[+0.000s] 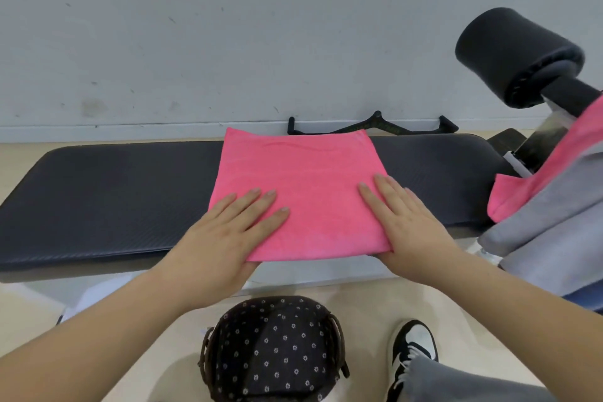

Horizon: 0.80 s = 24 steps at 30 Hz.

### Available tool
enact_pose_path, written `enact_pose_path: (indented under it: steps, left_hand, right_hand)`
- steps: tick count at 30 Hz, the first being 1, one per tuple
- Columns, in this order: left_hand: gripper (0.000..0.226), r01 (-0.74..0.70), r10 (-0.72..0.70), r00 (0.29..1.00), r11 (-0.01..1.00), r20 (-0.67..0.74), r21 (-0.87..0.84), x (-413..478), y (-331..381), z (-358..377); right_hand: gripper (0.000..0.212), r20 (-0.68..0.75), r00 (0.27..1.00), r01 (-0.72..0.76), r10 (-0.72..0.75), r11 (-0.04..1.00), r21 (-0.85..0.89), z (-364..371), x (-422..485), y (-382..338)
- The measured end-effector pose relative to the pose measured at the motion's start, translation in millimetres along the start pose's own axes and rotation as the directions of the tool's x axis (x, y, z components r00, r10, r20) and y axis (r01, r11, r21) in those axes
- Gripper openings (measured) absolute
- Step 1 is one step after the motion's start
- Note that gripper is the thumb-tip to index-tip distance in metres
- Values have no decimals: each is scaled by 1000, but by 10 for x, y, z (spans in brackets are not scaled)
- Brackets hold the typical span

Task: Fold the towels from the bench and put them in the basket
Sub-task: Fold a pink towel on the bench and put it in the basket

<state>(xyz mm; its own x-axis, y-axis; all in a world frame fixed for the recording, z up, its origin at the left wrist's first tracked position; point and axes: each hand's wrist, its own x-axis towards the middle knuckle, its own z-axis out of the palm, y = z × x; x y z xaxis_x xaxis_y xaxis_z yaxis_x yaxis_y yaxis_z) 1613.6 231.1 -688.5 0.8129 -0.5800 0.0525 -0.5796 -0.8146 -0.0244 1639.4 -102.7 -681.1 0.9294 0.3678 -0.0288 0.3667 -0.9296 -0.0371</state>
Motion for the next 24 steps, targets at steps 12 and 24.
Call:
enact_pose_path:
  steps: [12,24]
  left_hand:
    - [56,115,-145,969,982,-202,-152,-67,30,-455]
    - [29,407,-468,880,661,77,-630,-236,-56,-748]
  right_hand:
    - [60,-205,974,121,-91,982,142,-266,8,-264]
    - [44,215,968,-229,130,809,541,-705,-195,127]
